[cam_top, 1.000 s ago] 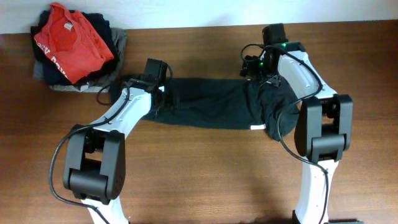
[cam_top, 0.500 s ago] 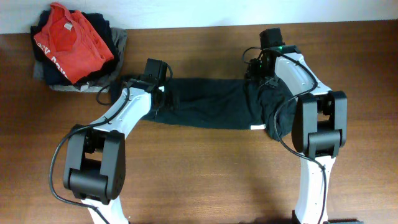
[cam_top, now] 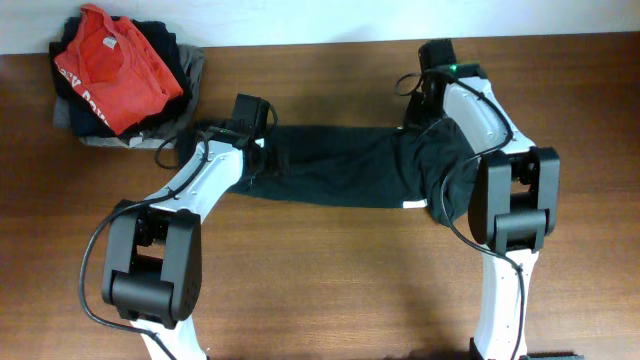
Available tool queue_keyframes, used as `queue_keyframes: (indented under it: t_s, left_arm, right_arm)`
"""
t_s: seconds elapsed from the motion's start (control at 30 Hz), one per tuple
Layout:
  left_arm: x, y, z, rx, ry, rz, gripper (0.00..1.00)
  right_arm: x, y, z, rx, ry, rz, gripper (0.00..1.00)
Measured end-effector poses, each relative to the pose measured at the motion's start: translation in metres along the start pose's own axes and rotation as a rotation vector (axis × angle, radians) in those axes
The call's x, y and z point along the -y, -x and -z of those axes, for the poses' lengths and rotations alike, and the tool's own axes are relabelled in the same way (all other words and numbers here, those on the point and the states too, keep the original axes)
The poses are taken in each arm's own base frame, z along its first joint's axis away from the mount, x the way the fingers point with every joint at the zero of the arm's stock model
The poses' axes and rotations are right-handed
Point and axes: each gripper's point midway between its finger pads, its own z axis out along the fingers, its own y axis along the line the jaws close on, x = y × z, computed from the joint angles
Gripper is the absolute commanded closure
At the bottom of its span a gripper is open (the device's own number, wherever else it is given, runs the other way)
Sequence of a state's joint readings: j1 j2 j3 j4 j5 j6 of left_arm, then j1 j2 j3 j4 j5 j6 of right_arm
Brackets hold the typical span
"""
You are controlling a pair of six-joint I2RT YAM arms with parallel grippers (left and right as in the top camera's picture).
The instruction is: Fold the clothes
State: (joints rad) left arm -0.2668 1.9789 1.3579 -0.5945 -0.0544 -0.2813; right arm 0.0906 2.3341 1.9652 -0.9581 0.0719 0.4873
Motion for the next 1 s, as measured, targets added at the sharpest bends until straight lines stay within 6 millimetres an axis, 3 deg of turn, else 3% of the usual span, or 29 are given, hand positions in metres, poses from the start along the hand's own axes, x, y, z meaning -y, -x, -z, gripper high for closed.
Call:
queue_keyframes:
  t_s: [0.07, 0.1, 0.3, 0.5, 0.57, 0.67, 1.0]
  left_arm:
    - [0.000, -0.001, 0.000, -0.003, 0.001, -0.001, 0.18]
    - [-0.001, -0.002, 0.000, -0.007, 0.002, -0.002, 0.20]
    - [-0.002, -0.007, 0.000, -0.029, 0.006, -0.003, 0.21]
    - [-0.002, -0.008, 0.007, -0.031, 0.006, -0.043, 0.21]
    - [-0.002, -0.005, 0.013, -0.019, 0.003, -0.051, 0.20]
    - [-0.002, -0.004, 0.021, -0.013, 0.002, -0.059, 0.05]
    - [-0.007, -0.003, 0.022, -0.014, 0.012, -0.054, 0.01]
  right_arm:
    - [0.003, 0.003, 0.010, 0.001, -0.021, 0.001, 0.96]
    - [0.004, 0.005, 0.017, 0.001, -0.034, 0.002, 0.96]
    - [0.013, 0.007, 0.046, -0.012, -0.084, 0.004, 0.96]
    - [0.027, -0.006, 0.076, -0.081, -0.150, -0.007, 0.96]
    - [0.034, -0.011, 0.087, -0.099, -0.179, -0.024, 0.96]
    - [0.045, -0.021, 0.100, -0.126, -0.228, -0.048, 0.96]
    - [0.066, -0.046, 0.120, -0.210, -0.324, -0.070, 0.96]
